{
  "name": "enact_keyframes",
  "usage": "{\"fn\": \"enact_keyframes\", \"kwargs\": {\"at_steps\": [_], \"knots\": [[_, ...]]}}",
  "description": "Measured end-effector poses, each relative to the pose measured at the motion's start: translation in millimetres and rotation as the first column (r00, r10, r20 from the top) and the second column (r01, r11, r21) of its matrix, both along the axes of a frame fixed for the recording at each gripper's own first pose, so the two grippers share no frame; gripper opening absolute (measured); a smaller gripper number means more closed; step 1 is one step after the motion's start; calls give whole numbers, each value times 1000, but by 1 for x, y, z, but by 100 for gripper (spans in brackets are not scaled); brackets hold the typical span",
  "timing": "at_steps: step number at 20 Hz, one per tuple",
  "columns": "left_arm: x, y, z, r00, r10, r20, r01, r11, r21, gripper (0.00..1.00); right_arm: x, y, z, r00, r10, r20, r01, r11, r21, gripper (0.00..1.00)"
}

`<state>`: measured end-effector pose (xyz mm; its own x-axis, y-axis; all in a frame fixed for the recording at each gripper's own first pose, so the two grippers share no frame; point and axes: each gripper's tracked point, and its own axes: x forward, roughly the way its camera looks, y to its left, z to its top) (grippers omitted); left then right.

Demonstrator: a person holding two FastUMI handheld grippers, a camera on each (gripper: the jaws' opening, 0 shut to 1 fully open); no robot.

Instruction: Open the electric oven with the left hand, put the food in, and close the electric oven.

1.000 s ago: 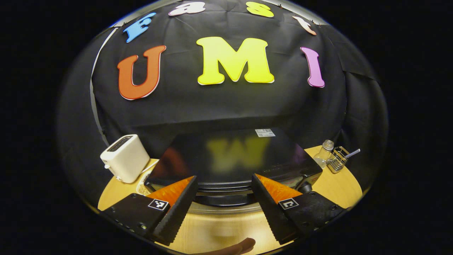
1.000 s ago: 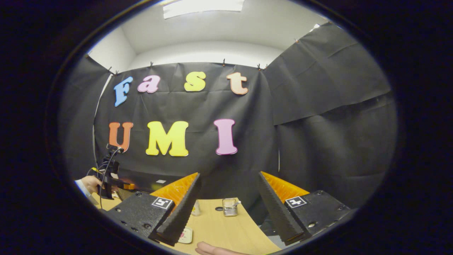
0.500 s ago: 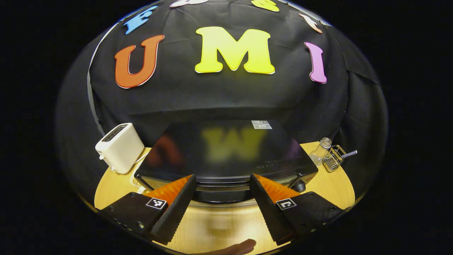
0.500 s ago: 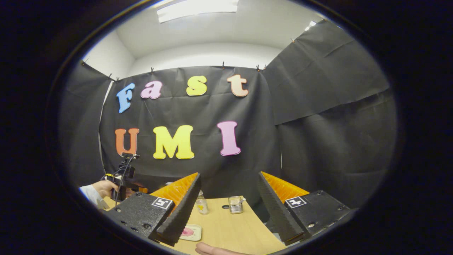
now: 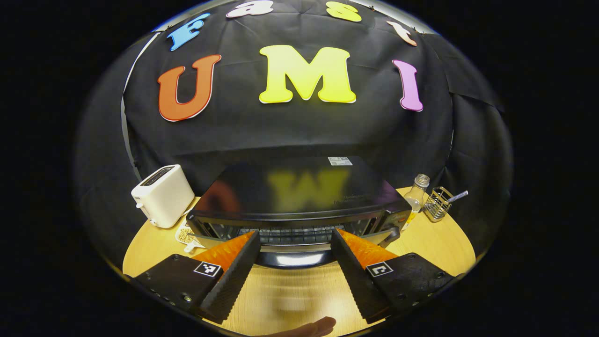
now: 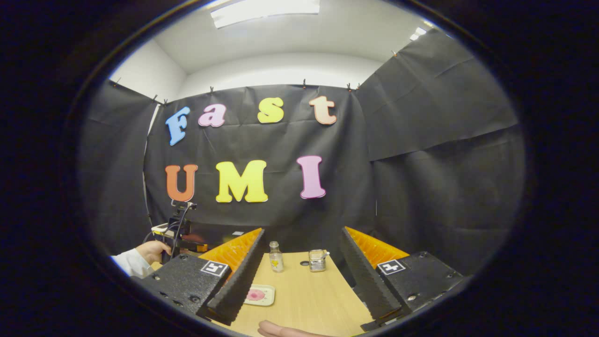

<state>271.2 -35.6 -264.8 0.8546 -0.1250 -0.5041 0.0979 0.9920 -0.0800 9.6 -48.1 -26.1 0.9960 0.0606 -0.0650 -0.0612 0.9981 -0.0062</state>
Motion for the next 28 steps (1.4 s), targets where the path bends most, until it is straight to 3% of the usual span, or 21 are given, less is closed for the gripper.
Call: {"fn": "enact_keyframes", "kwargs": {"at_steps": [3,9,18,21,25,27,28], "knots": [[-24,1,-8,1000,10,11,-10,1000,-12,96,-12,7,4,1000,9,-1,-9,1000,-12,100],[-74,-1,-36,999,16,33,-15,1000,-13,96,-19,22,9,1000,24,-10,-24,1000,-20,96],[-126,-10,-109,1000,23,17,-22,999,-25,95,16,62,-15,992,60,-114,-70,994,-85,96],[-135,-14,-138,999,18,-47,-20,999,-26,95,26,79,-46,972,91,-219,-119,986,-118,97],[-136,-13,-136,1000,11,-2,-11,1000,-3,95,43,89,-87,933,87,-349,-137,983,-119,100],[-135,-9,-131,999,50,21,-49,998,-41,100,53,96,-108,899,93,-427,-161,979,-127,98],[-135,-5,-129,997,71,37,-69,997,-36,95,59,97,-123,875,89,-475,-169,977,-129,100]]}}
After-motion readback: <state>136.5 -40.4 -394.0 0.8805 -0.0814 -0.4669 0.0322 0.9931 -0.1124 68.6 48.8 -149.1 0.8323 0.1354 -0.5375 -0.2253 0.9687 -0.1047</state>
